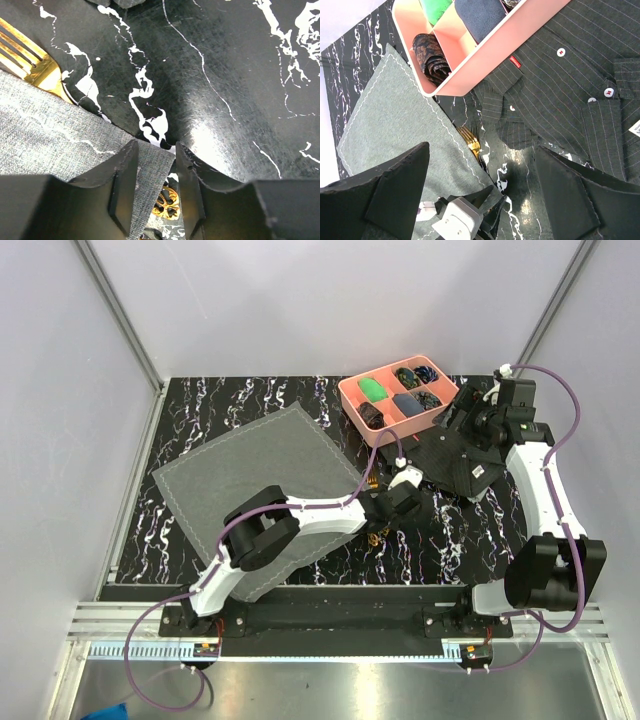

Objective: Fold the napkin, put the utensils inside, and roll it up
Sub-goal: Fold the napkin

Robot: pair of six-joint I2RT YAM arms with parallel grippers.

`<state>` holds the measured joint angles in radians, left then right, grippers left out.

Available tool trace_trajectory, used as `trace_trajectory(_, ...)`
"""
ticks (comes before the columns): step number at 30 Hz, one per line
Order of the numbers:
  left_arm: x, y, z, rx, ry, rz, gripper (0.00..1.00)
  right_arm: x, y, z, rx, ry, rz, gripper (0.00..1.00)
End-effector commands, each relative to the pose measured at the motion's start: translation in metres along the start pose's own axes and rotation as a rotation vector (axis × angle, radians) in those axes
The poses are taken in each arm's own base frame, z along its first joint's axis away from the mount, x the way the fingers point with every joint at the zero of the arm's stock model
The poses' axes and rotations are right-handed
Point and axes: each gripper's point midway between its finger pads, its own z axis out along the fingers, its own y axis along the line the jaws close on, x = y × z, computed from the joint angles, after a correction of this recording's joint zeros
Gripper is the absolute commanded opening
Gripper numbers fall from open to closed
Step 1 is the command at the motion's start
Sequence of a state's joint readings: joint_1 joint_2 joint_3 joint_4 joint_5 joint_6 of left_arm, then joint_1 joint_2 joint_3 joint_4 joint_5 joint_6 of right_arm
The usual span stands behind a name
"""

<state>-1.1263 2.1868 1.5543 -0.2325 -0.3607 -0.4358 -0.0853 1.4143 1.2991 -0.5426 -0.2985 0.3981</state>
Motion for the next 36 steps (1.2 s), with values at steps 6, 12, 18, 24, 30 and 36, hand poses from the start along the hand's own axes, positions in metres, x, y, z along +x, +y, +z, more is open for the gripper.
trace_trajectory(6,0.006,0.004,-0.006,-0.036,0.029,-0.014,0.24,-0.007,0.005,0.001,-0.027,-0.026,-0.011,0.94)
trace_trajectory(12,0.001,-0.008,-0.005,0.026,0.021,0.008,0.06,-0.008,0.004,0.001,-0.021,-0.031,-0.014,0.94)
trace_trajectory(18,-0.06,0.015,-0.036,0.019,-0.097,-0.055,0.0,-0.009,0.003,0.001,-0.017,-0.031,-0.018,0.94)
trace_trajectory(24,-0.101,0.099,-0.07,0.027,-0.149,-0.239,0.0,-0.011,0.003,0.002,-0.016,-0.035,-0.022,0.95)
trace_trajectory(30,-0.076,0.219,-0.093,-0.066,-0.069,-0.351,0.0,-0.011,0.003,0.002,-0.014,-0.034,-0.021,0.95)
trace_trajectory(36,-0.027,0.339,-0.131,-0.308,0.034,-0.43,0.0,-0.008,0.003,0.005,-0.024,-0.023,-0.017,0.95)
